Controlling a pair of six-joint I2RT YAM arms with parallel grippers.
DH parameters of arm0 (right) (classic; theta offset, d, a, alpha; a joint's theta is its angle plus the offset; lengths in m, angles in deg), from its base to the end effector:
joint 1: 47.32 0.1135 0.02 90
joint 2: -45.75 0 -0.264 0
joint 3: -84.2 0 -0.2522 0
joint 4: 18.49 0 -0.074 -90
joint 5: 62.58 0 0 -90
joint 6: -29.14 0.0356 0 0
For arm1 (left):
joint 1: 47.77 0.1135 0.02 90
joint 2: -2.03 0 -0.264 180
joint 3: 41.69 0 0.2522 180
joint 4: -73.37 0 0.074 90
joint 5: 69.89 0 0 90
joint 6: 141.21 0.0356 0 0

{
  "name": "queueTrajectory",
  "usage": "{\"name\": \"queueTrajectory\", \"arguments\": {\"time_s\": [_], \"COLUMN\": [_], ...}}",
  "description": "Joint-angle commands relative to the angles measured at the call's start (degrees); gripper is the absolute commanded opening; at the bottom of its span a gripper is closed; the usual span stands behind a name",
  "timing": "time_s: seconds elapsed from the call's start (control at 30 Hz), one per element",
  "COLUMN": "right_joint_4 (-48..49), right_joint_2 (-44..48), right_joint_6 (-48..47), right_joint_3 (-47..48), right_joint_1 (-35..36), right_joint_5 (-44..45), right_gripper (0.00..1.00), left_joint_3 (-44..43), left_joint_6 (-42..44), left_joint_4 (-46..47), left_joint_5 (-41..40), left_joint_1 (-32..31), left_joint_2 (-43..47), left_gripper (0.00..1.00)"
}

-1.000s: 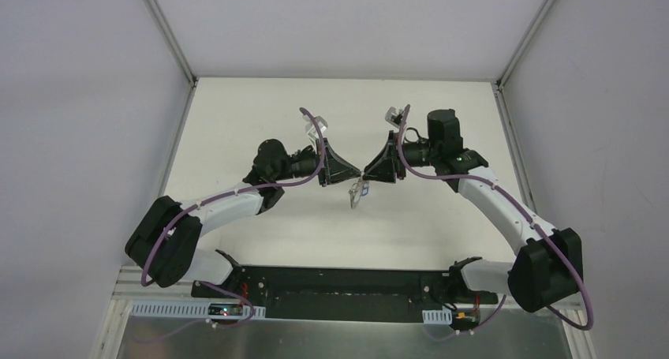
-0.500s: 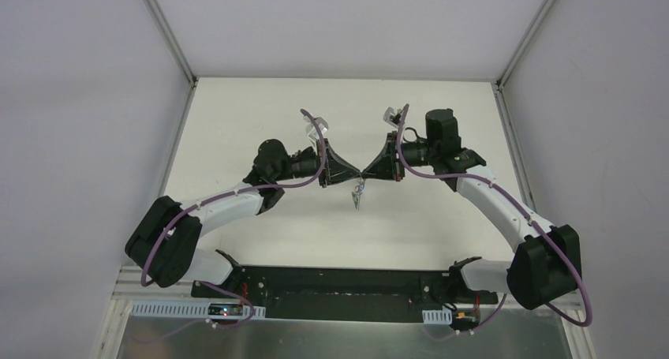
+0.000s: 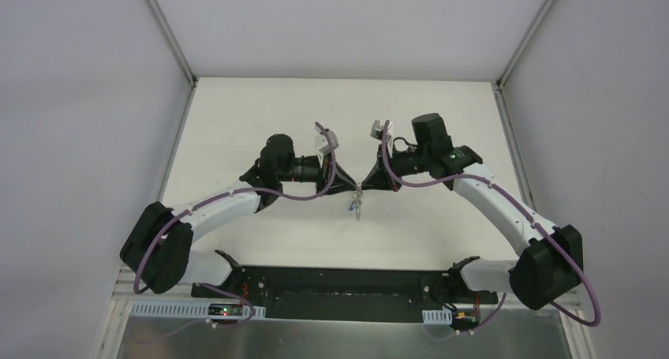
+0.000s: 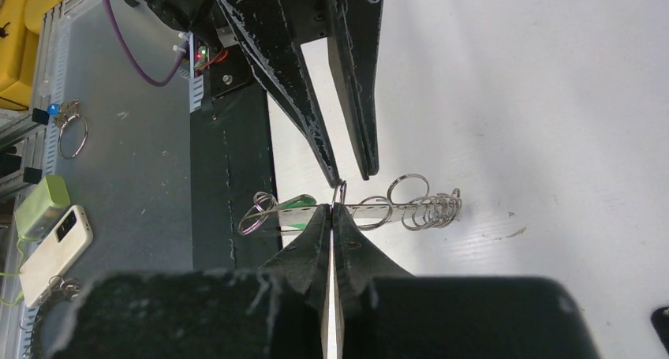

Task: Put the keys on the keyring

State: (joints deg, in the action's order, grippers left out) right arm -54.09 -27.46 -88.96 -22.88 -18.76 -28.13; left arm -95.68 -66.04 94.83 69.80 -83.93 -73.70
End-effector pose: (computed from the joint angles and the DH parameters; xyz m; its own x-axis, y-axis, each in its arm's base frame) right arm 0.2250 0.1559 0.3098 -0.0504 -0.3308 -0.9423 -0.9987 0.0245 0.0448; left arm 0.2151 -0.1908 0.2755 -0.2591 -0.0157 -0.9657 0.9631 0.0707 -0.2596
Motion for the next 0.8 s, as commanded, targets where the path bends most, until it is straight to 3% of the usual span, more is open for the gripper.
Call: {"name": "queueTrajectory", "arguments": {"time_s": [0.0,0.43,0.77], "right_joint_4": [-2.8,-2.0,-1.6], "right_joint_2": [0.5,-0.1,0.6], "right_joint_6": [-3.9,-3.3,-3.1], "right_joint_3": [2.5,1.8,1.0], "right_joint_1": [0.6,1.0,1.0], "right_joint_5": [-0.5,-1.1,-1.5], "right_gripper": [0.00,0.00,0.00], "left_joint_3": [-3.0,-6.9,-7.6], "left_joint_6": [6.6,5.1,9.3], "left_joint_4": [-5.2,-4.2,-8.1], "left_joint_5": [2.3,6.2,8.5], "left_joint_1": [0.3,-1.0,-1.5], "left_joint_2": [1.3,-1.4,-2.2], "left_gripper": [0.21,0.29,0.30]}}
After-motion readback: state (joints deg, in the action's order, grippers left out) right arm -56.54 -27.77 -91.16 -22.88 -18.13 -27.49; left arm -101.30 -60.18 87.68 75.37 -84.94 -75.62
